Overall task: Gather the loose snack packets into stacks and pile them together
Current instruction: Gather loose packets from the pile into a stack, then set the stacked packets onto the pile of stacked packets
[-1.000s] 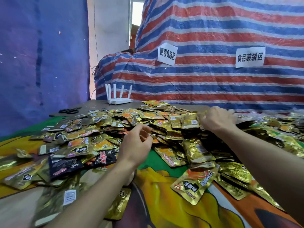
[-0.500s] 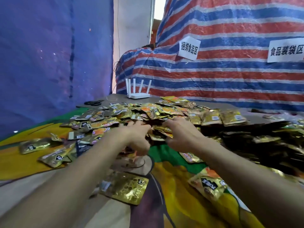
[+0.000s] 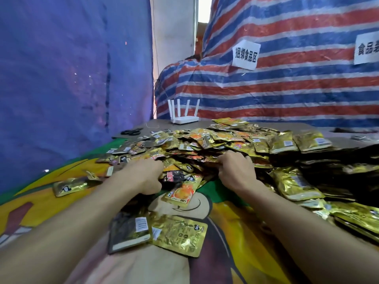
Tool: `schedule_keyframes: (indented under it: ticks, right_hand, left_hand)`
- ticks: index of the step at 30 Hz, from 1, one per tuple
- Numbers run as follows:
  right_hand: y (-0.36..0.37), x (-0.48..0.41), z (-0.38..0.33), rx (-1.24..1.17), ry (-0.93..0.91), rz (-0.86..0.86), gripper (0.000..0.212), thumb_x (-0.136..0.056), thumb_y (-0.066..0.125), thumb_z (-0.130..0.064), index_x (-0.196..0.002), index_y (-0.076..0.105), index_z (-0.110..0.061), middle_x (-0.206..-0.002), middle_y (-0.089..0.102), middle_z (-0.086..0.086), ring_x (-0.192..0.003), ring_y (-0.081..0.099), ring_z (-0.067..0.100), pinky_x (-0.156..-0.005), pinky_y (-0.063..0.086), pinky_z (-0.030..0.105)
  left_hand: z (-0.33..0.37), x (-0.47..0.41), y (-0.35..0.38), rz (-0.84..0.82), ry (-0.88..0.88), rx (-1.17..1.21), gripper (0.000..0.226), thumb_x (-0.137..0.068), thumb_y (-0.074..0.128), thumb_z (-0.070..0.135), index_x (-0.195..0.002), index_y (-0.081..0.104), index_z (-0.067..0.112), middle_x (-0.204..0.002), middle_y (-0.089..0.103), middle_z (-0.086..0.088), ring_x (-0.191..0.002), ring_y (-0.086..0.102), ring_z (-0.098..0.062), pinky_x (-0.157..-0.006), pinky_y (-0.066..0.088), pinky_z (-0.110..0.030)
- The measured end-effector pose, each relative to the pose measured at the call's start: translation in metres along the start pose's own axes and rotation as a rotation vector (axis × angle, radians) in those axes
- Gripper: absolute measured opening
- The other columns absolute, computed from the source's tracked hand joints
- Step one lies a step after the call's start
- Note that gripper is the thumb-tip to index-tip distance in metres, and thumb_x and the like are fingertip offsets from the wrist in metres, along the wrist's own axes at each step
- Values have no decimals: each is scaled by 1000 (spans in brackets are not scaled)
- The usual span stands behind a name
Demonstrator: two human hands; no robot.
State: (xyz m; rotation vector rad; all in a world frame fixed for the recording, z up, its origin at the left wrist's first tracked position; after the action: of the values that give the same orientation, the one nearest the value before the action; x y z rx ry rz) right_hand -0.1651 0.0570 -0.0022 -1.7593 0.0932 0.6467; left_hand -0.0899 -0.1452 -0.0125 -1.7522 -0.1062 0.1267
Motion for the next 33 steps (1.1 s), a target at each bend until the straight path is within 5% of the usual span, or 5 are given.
schedule_keyframes:
  ticks: [7, 11, 16, 24, 33]
  right_hand:
    - [-43, 16, 7, -256, 17, 158, 14, -93, 64, -19, -97, 76, -23, -83, 68, -2, -79, 63, 26, -65, 45, 33]
    - [-78, 22, 21, -481, 40, 297, 14, -91, 65, -13, -96, 77, -19, -88, 72, -2, -82, 66, 21, -69, 55, 35]
    - [-101, 29, 41, -846, 30, 380, 14, -92, 70, -10, -104, 76, -15, -88, 71, -14, -80, 65, -5, -67, 51, 8]
    - [-91, 53, 78, -1252, 210, 458, 18, -93, 68, -4, -100, 69, -21, -95, 75, 5, -90, 74, 21, -80, 63, 45]
    - [-50, 53, 83, -1700, 451, 280, 9, -98, 64, -13, -106, 69, -12, -85, 75, 8, -81, 72, 24, -93, 55, 60]
  left_hand:
    - [-10, 11, -41, 266, -107, 204, 40, -90, 56, 12, -126, 61, 28, -130, 60, -8, -119, 56, -32, -95, 44, -40]
    - [-21, 24, -63, 417, -217, 354, 46, -85, 59, 9, -127, 63, 28, -128, 61, -12, -116, 56, -37, -93, 44, -42]
    - [-21, 41, -85, 635, -247, 490, 44, -84, 58, 3, -122, 68, 23, -113, 68, -15, -103, 59, -42, -80, 43, -44]
    - [-10, 47, -104, 910, -149, 786, 30, -96, 54, -1, -119, 67, 13, -83, 64, 0, -66, 52, -18, -57, 36, -30]
    - [15, 37, -88, 1006, -237, 1450, 20, -95, 62, 1, -109, 69, 14, -86, 64, 5, -63, 57, 0, -48, 38, -1]
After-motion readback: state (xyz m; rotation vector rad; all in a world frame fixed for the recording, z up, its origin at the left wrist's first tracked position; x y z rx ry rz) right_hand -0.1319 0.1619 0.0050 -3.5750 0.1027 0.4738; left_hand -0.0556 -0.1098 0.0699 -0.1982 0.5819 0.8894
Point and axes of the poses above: each hand's wrist, its own x-axis away from the middle knuckle, its own y-axis out of the palm, z = x × y, the point moved 10 cm from there along -x, towards the middle knuckle
